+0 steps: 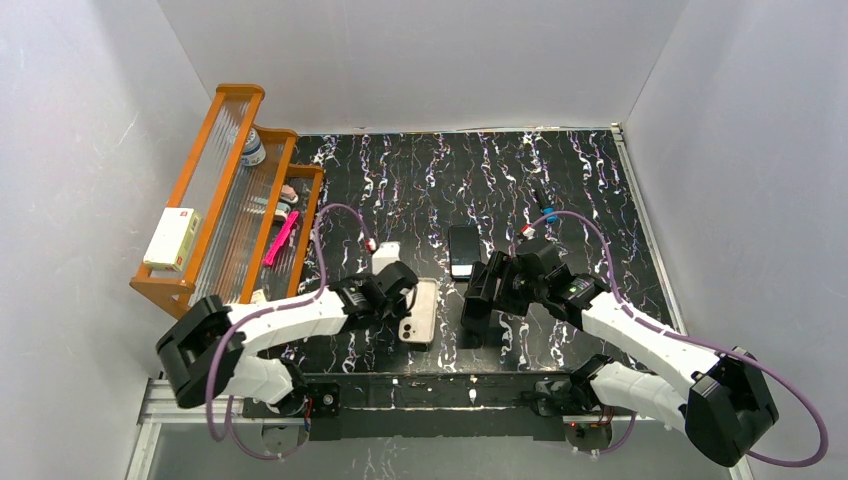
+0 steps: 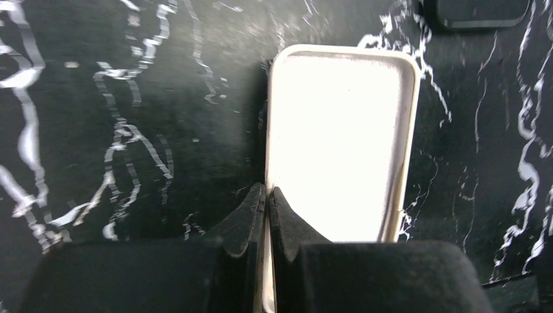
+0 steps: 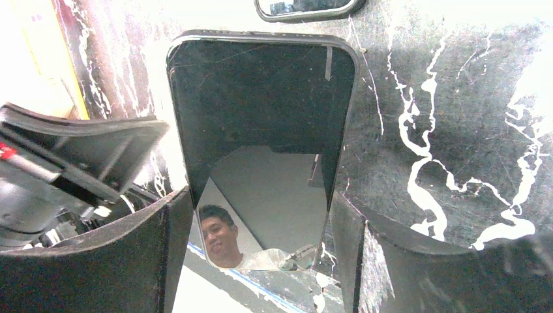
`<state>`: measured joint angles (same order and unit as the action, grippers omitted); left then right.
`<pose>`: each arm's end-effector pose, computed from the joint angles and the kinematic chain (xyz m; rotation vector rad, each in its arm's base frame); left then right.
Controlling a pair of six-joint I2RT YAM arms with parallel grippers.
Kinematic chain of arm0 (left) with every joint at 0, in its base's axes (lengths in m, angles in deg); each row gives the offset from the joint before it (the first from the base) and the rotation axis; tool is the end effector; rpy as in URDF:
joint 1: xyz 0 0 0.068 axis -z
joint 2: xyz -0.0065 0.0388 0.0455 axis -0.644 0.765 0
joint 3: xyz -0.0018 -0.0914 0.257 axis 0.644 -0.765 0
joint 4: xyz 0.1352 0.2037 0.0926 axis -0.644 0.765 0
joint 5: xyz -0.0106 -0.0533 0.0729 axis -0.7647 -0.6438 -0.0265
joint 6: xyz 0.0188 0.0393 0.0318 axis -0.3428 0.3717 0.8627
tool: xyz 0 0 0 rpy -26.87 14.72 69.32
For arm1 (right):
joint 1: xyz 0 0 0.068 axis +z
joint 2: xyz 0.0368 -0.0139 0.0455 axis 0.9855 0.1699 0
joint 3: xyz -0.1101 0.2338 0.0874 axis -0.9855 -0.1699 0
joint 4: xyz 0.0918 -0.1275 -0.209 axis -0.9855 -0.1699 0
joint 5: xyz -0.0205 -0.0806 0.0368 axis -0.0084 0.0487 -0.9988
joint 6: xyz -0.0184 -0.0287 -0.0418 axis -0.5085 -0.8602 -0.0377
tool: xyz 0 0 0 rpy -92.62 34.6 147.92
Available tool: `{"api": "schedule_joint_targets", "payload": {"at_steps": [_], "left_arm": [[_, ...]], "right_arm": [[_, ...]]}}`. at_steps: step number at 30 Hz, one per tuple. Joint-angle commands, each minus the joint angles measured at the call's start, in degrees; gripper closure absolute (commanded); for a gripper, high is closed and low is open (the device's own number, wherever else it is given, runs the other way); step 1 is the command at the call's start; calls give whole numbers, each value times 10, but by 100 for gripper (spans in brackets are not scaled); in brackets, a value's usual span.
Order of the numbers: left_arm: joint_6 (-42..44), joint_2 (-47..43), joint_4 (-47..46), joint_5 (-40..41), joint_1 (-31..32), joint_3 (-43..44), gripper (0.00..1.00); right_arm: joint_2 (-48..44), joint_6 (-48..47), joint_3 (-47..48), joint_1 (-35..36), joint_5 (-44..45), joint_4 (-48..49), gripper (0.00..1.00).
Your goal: Put the phone into the phone case
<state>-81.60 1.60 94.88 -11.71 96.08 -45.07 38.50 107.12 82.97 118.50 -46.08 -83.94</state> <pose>0.1573 -0.2130 0.1824 0.0156 2.4335 -0.4539 0.1607 0.1315 0.2131 0.2768 2.4750 0.8776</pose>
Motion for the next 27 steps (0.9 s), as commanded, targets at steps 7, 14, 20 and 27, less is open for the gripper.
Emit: {"api": "schedule_joint_targets", "payload": {"at_steps": [7,14,20,27], "left_arm": [[-97,-26,3,37,-26,-17,100],[-156,-31,-63,-6,-26,-64,91],[-109,-68,-20,-17,-50,-29,40],[-15,-137,35,-127,-191,26,3]], "right_arm": [[2,-14,30,2,-14,32,52],[22,-23,50,1,-29,36,52],[54,-24,72,16,-36,48,52],[126,-16,125,73,-24,62,53]]}}
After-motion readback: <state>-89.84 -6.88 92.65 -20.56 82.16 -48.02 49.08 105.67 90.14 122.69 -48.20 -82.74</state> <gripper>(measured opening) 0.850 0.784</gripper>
